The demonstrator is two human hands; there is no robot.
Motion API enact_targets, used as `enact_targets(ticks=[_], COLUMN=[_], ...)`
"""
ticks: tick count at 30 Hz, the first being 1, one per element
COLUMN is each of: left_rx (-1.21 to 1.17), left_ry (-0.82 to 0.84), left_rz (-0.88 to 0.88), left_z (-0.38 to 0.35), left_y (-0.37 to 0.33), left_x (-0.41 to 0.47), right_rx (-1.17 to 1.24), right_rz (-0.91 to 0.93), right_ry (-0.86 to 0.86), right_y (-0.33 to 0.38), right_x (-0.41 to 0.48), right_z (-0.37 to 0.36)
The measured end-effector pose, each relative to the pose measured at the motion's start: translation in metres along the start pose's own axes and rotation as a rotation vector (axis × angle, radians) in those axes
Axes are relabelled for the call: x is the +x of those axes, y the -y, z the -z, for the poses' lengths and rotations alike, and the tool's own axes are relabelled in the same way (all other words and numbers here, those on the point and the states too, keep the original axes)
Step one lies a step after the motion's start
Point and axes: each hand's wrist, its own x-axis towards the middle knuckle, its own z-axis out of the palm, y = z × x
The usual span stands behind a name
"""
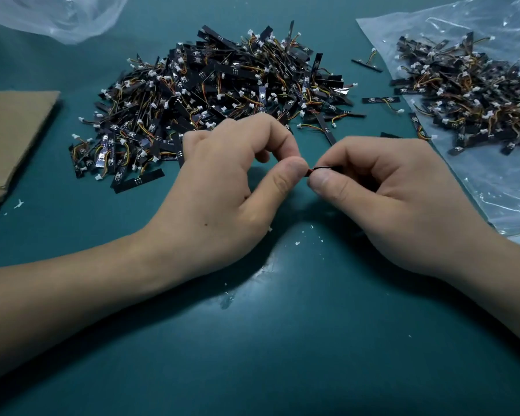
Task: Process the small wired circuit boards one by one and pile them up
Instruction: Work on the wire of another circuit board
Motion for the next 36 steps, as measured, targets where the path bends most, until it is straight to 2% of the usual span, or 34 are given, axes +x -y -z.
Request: enact_targets(ticks=[6,13,17,23,30,36], left_rx=[-0.088,-0.142,-0.197,-0.243,-0.242,-0.275], left_ry=[-0.023,0.056,0.021,0.086,0.087,0.182], left_rz=[-0.049,-0.102,-0.089,-0.027,0.024,0.022], left_z=[0.0026,0.0011,0.0006,0.0017,0.0044,0.0059], left_y=[0.0004,0.0062,0.0075,0.0036,0.0011,-0.0012], left_x=[0.0016,0.0013,0.0018,0.0017,0.0015,0.0006], right_rx=[-0.085,0.025,0.0,-0.032,0.101,0.009], right_rz=[-0.006,-0.009,0.026,0.129,0.148,0.186], right_ry=[0.052,-0.026,0.069,0.258,0.246,0.31], right_y=[0.0013,0.0016,0.0015,0.0022,0.0033,0.0039], right_x=[0.0004,0.0009,0.0002,-0.0022,-0.0027,-0.0029], right_z=[-0.0007,0.0016,0.0024,0.005,0.0063,0.0048])
